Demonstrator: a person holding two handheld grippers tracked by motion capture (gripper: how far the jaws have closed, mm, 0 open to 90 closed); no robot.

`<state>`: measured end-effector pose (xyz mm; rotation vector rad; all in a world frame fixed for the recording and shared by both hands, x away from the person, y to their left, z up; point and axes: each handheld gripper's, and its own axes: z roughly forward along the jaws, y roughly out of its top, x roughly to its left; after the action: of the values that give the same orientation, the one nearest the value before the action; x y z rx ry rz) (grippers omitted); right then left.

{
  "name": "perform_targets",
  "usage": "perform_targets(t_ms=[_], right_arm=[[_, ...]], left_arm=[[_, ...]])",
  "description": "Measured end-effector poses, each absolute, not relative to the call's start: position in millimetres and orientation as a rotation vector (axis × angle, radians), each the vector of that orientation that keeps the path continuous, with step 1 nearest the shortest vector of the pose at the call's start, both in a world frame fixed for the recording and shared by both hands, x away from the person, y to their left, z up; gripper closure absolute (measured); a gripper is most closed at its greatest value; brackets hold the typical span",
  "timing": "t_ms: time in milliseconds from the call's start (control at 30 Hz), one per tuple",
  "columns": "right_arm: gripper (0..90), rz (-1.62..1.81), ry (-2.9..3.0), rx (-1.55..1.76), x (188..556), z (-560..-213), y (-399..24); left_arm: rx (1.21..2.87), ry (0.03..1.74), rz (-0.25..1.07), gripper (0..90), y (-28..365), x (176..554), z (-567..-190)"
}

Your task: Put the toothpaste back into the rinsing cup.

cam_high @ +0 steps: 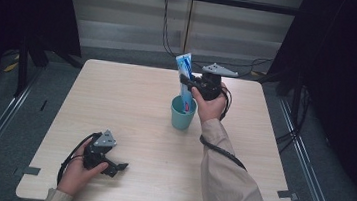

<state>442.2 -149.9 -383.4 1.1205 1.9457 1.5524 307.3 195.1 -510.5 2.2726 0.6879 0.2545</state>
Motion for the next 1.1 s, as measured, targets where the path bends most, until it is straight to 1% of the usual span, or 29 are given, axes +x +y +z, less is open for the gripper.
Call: perform_targets(t_ms=[1100], right_arm=[[72.8,1.513,1.984,1.153,440.1,-401.7,-153.0]], left_arm=[[2.271,0.688,0.257,0.1,195.0,307.3,-510.7]])
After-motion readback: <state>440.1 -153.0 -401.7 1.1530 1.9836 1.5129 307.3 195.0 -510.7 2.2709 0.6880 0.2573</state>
